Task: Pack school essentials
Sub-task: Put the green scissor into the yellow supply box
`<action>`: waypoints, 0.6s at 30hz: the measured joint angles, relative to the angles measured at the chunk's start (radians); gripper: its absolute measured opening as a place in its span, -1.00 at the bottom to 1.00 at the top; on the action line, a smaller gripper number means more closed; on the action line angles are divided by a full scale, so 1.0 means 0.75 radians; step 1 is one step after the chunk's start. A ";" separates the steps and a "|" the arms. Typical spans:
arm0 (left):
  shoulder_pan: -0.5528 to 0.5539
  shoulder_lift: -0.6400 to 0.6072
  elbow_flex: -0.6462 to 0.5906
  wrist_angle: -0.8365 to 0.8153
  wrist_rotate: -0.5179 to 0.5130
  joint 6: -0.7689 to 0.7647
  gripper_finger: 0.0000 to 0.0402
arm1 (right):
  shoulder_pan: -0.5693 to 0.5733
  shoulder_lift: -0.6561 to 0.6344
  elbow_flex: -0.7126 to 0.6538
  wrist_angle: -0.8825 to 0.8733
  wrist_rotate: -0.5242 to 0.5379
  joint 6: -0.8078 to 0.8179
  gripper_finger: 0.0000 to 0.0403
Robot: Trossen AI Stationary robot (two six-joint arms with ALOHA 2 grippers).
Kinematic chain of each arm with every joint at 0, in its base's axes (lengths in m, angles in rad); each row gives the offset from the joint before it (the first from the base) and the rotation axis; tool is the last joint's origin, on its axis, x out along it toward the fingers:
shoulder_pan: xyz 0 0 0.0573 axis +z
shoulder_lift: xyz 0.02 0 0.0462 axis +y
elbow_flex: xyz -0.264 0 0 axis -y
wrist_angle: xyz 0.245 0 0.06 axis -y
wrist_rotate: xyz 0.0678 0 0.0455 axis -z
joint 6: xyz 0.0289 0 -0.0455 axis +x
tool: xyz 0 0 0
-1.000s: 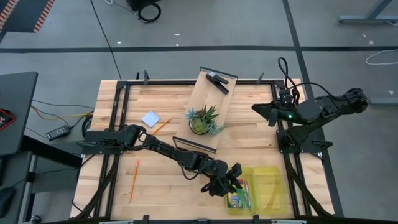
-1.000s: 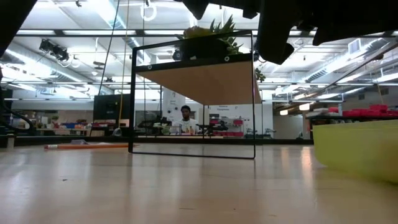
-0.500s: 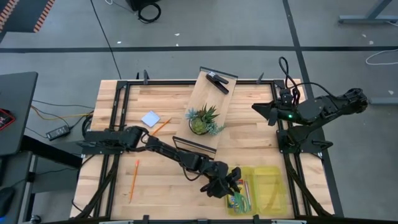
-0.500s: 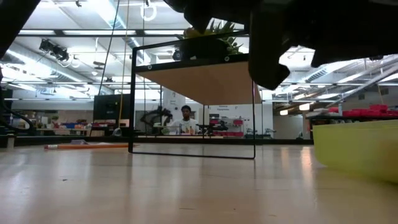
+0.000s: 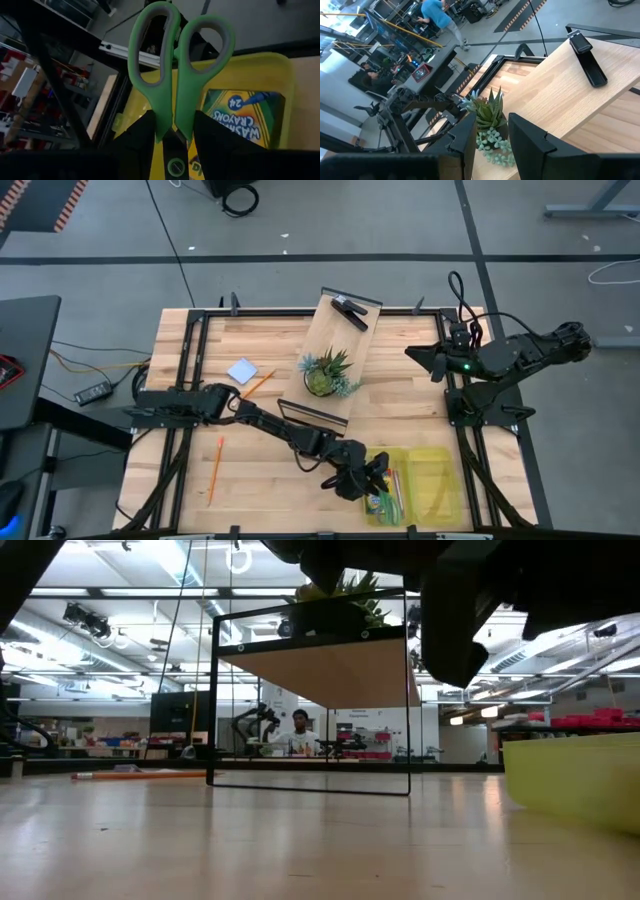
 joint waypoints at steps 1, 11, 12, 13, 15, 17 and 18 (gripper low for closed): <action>-0.001 0.000 0.000 0.011 0.000 0.002 -0.39 | 0.000 0.000 0.000 0.000 0.000 0.000 -0.41; 0.005 0.000 0.000 0.143 0.005 0.003 -0.39 | 0.000 0.000 0.000 0.000 0.013 -0.003 -0.41; 0.007 0.000 0.001 0.143 0.005 0.002 -0.39 | 0.000 0.000 0.000 0.000 0.019 -0.004 -0.41; 0.010 0.009 0.001 0.161 0.005 -0.003 -0.39 | -0.001 0.000 0.000 0.000 0.025 -0.005 -0.41; 0.011 0.020 0.001 0.180 0.004 -0.029 -0.38 | -0.001 0.000 0.000 0.000 0.036 -0.005 -0.41; 0.012 0.028 0.001 0.195 0.004 -0.033 -0.37 | -0.001 -0.001 0.000 0.001 0.040 -0.002 -0.41; 0.012 0.035 0.004 0.221 0.004 -0.032 -0.37 | -0.001 0.000 0.000 0.000 0.040 -0.002 -0.41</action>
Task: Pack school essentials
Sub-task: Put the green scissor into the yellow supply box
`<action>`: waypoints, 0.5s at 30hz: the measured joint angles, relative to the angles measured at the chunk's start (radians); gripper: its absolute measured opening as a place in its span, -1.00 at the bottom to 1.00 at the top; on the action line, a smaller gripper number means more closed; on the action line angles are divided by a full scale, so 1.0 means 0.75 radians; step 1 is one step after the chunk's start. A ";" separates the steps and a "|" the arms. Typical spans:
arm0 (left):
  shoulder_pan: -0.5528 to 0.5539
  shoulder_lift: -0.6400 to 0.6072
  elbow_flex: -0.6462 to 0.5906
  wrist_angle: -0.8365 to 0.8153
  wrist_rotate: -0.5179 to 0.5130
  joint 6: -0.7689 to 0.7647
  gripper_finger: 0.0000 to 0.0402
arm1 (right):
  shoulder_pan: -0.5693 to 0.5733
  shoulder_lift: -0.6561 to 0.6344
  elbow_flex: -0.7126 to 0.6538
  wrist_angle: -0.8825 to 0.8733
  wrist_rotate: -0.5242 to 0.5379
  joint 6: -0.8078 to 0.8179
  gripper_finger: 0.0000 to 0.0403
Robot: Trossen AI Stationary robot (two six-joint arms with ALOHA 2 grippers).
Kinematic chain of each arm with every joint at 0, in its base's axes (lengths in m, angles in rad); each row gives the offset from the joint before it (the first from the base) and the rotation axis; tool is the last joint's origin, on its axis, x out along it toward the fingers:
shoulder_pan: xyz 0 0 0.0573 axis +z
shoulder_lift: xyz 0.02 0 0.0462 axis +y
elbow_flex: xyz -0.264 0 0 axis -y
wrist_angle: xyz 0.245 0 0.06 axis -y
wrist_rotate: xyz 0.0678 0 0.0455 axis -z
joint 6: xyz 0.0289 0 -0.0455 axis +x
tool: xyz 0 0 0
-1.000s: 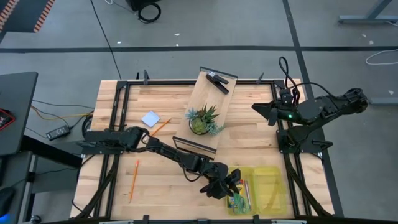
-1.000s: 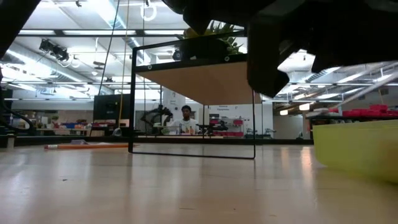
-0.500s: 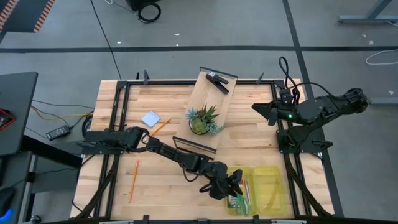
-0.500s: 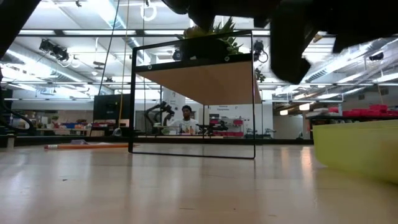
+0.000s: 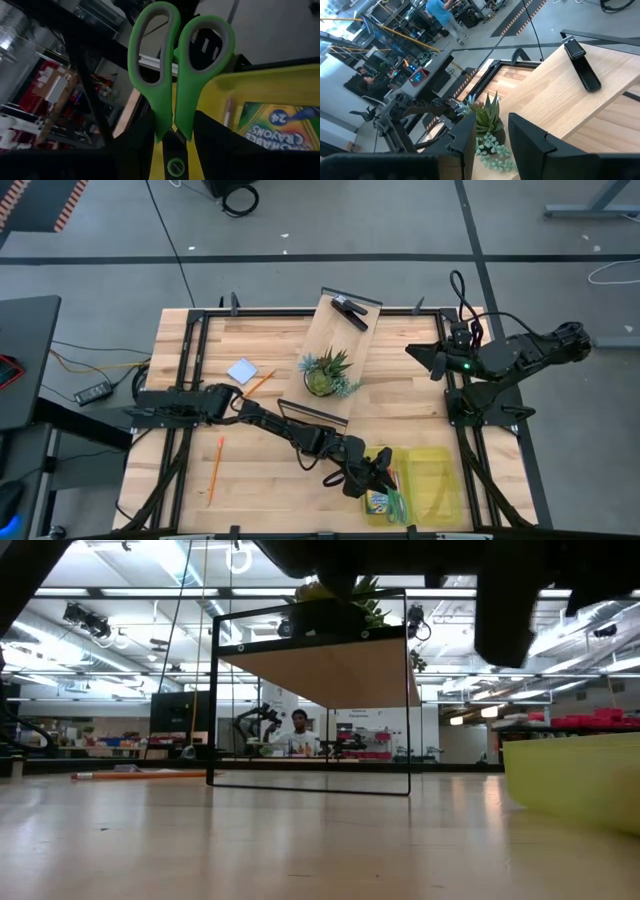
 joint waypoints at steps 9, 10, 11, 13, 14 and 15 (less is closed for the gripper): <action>-0.004 0.100 0.163 -0.008 0.037 -0.003 -0.38 | 0.000 0.000 0.001 0.003 0.010 0.025 -0.41; -0.004 0.117 0.195 -0.017 0.036 -0.004 -0.37 | 0.000 0.001 0.001 0.004 0.010 0.029 -0.41; -0.004 0.138 0.229 -0.022 0.035 -0.004 -0.37 | 0.000 0.001 0.001 0.003 0.010 0.034 -0.41; -0.002 0.175 0.298 -0.023 0.035 -0.010 -0.38 | 0.000 0.001 0.001 0.007 0.010 0.041 -0.41; -0.001 0.193 0.329 -0.025 0.035 -0.023 -0.38 | 0.000 0.001 0.001 0.007 0.010 0.041 -0.41; 0.001 0.206 0.357 -0.041 0.035 -0.030 -0.39 | 0.000 0.001 0.001 0.008 0.010 0.042 -0.41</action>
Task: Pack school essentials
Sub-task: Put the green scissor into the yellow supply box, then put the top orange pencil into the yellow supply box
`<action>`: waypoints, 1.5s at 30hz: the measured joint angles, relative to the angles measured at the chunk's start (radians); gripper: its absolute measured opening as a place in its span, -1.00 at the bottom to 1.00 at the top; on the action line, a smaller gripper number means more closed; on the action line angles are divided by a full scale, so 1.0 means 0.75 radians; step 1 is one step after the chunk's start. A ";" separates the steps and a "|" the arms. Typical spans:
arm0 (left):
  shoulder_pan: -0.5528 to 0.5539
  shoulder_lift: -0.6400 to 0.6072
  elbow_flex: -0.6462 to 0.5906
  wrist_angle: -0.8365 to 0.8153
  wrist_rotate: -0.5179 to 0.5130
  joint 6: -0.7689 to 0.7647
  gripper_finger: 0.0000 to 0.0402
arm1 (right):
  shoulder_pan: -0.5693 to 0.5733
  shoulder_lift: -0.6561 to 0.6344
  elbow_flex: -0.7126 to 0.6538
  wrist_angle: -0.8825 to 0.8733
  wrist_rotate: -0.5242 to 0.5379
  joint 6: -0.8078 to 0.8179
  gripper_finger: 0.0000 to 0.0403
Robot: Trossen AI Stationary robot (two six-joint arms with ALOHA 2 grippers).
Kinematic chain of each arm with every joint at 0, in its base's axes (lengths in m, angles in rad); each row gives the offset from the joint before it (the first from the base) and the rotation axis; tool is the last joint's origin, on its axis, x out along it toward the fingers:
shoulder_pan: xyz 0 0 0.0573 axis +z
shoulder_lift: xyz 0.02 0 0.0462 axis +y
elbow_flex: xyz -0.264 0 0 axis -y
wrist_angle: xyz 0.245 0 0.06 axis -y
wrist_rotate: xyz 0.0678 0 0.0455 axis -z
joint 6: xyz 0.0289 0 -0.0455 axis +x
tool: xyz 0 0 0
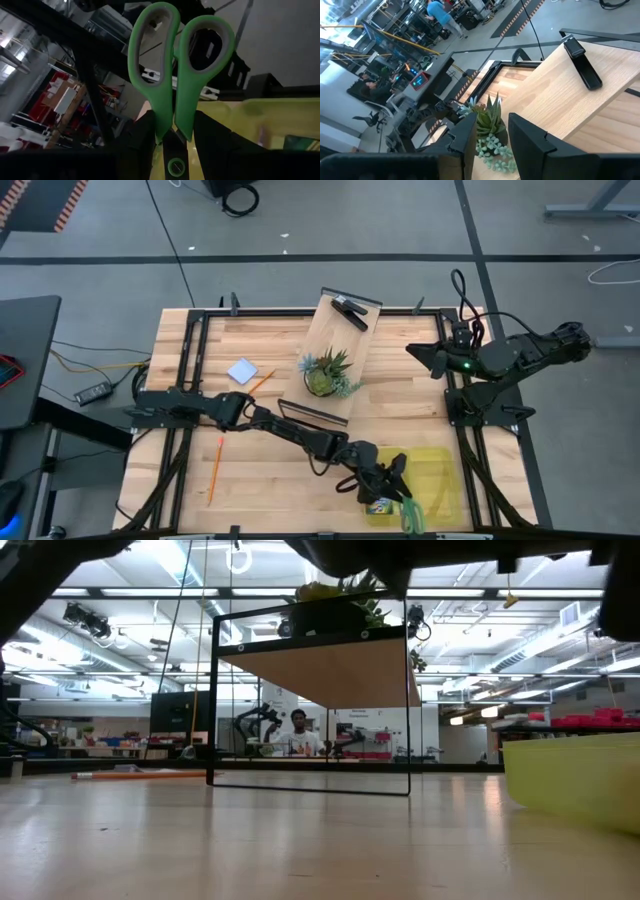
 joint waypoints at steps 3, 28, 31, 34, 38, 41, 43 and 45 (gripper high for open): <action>0.005 0.036 0.045 -0.014 -0.003 -0.002 -0.39 | 0.000 0.000 0.000 0.000 0.000 0.003 -0.41; 0.019 0.046 0.003 -0.297 0.009 0.046 -0.09 | 0.000 0.000 0.000 0.001 0.005 -0.011 -0.41; 0.019 0.046 0.003 -0.299 0.009 0.046 -0.03 | 0.000 0.001 0.000 0.001 0.005 -0.011 -0.41; 0.019 0.045 0.003 -0.299 0.003 0.043 0.00 | 0.000 0.001 0.000 0.001 0.005 -0.011 -0.41; 0.015 0.035 0.003 -0.290 -0.046 -0.052 0.00 | 0.000 0.001 0.000 0.001 0.004 -0.019 -0.41; 0.008 0.023 0.021 -0.289 -0.050 -0.162 -0.05 | 0.000 0.001 0.000 0.001 0.003 -0.026 -0.41; -0.005 0.023 0.035 -0.321 -0.052 -0.213 -0.08 | -0.001 0.000 0.000 0.001 0.003 -0.026 -0.41; -0.021 0.023 0.036 -0.343 -0.052 -0.216 -0.11 | 0.000 0.001 0.000 0.001 0.002 -0.027 -0.41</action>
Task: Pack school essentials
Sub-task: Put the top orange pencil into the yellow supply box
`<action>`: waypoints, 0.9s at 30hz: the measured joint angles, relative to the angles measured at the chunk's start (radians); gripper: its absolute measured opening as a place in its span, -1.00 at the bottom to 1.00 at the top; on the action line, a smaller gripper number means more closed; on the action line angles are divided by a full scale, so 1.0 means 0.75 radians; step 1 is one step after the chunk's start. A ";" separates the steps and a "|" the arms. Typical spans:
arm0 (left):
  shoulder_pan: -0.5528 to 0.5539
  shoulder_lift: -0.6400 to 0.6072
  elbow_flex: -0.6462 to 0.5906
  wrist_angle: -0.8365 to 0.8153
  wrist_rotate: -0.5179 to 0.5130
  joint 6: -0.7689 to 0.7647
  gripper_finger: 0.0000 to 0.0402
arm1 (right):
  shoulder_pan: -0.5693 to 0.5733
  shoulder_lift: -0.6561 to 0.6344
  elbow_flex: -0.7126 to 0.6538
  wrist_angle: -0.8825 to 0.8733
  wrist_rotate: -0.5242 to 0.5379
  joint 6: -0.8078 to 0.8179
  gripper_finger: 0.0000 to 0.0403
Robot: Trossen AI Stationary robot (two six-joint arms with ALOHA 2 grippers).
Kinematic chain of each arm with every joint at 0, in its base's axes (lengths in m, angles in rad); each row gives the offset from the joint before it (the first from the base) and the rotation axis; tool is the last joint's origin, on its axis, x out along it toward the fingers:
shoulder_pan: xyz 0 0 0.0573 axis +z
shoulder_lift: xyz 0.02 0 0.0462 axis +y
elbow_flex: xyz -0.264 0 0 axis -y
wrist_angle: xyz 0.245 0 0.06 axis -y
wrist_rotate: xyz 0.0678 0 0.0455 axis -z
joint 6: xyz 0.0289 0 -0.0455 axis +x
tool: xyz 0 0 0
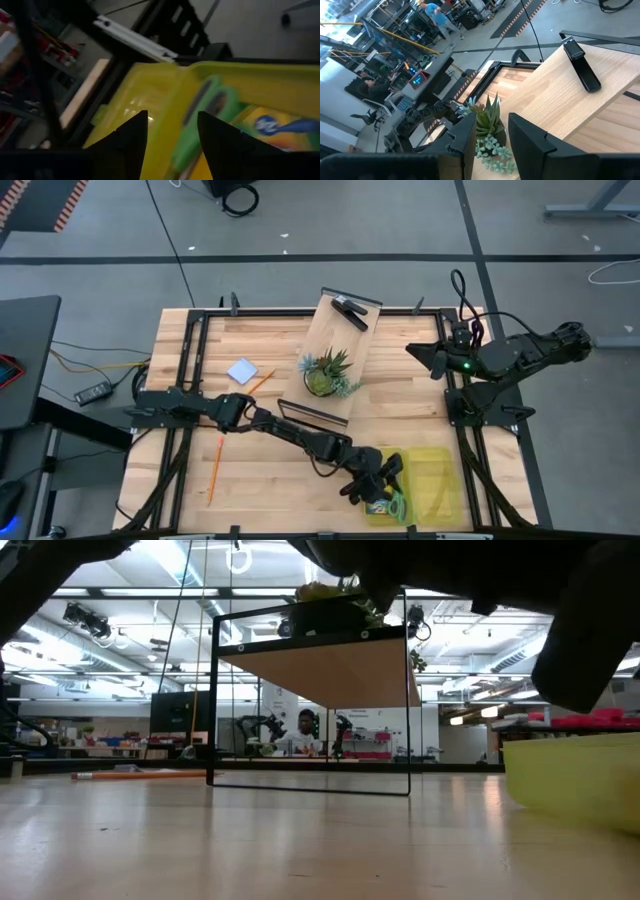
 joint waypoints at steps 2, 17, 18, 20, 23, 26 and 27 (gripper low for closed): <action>-0.017 0.000 0.000 -0.025 0.002 0.006 -0.13 | 0.000 0.000 0.000 0.000 -0.003 -0.001 -0.41; -0.069 0.029 -0.002 -0.034 -0.036 -0.003 -0.22 | 0.000 0.000 0.000 0.001 -0.003 -0.007 -0.41; -0.069 0.032 -0.003 -0.038 -0.065 -0.013 -0.24 | 0.000 0.000 0.000 0.001 -0.003 -0.004 -0.41; -0.068 0.031 -0.004 -0.041 -0.100 -0.077 -0.29 | 0.000 0.000 0.000 0.002 -0.003 -0.001 -0.41; -0.067 -0.027 -0.004 -0.105 -0.130 -0.193 -0.36 | 0.000 -0.001 0.000 0.002 -0.003 -0.006 -0.41; -0.068 -0.114 -0.002 -0.228 -0.141 -0.304 -0.42 | 0.000 -0.002 0.000 0.001 -0.003 -0.036 -0.41; -0.068 -0.136 0.000 -0.271 -0.142 -0.336 -0.45 | 0.000 -0.002 0.000 0.001 -0.002 -0.051 -0.41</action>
